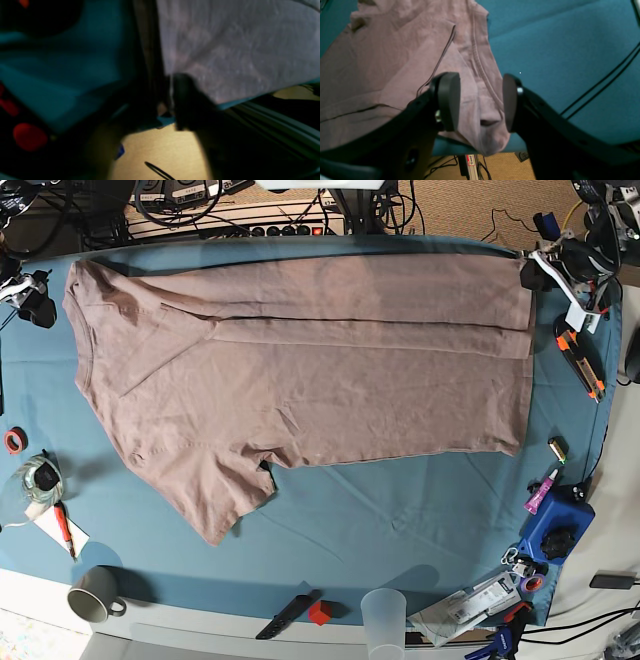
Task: Fold the T-shirt properly
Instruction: 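Release the edge and lift both grippers from the shirt, then move the right gripper down to the sleeve and hem corner, then lower the left gripper to the hem corner and pinch both hem corners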
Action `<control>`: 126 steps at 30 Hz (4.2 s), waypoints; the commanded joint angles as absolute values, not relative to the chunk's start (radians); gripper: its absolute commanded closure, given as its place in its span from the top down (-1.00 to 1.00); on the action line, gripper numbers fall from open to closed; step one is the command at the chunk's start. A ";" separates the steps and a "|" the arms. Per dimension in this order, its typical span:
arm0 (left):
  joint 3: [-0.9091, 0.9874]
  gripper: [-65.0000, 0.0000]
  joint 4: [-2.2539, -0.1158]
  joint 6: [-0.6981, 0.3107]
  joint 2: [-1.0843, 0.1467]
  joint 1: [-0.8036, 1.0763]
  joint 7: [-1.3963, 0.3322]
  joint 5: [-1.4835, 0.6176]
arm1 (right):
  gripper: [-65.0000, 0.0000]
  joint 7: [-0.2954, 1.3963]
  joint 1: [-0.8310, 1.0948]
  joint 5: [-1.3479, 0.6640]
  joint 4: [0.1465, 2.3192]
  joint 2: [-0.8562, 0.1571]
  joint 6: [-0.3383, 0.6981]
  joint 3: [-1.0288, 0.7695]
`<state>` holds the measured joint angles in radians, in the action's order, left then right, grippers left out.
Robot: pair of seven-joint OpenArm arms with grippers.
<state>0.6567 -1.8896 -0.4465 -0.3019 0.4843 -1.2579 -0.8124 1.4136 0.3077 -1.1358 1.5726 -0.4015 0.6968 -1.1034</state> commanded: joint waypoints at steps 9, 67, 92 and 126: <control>0.664 0.04 -2.032 -0.450 -0.316 0.485 -1.176 -0.822 | -0.15 1.396 0.223 -1.162 1.590 -0.432 0.698 -1.114; 0.664 0.04 -2.118 -0.473 -0.227 0.434 -1.020 -0.770 | -1.00 1.087 -0.525 -0.226 0.851 -0.430 0.489 -0.159; 0.664 0.04 -2.118 -0.473 -0.227 0.432 -1.020 -0.770 | -0.67 1.280 -0.064 -0.538 1.576 -0.477 0.542 -0.394; 0.663 0.04 -2.098 -0.461 -0.227 0.386 -0.963 -0.677 | -0.35 0.834 -0.594 -0.268 0.718 -0.357 0.497 -0.060</control>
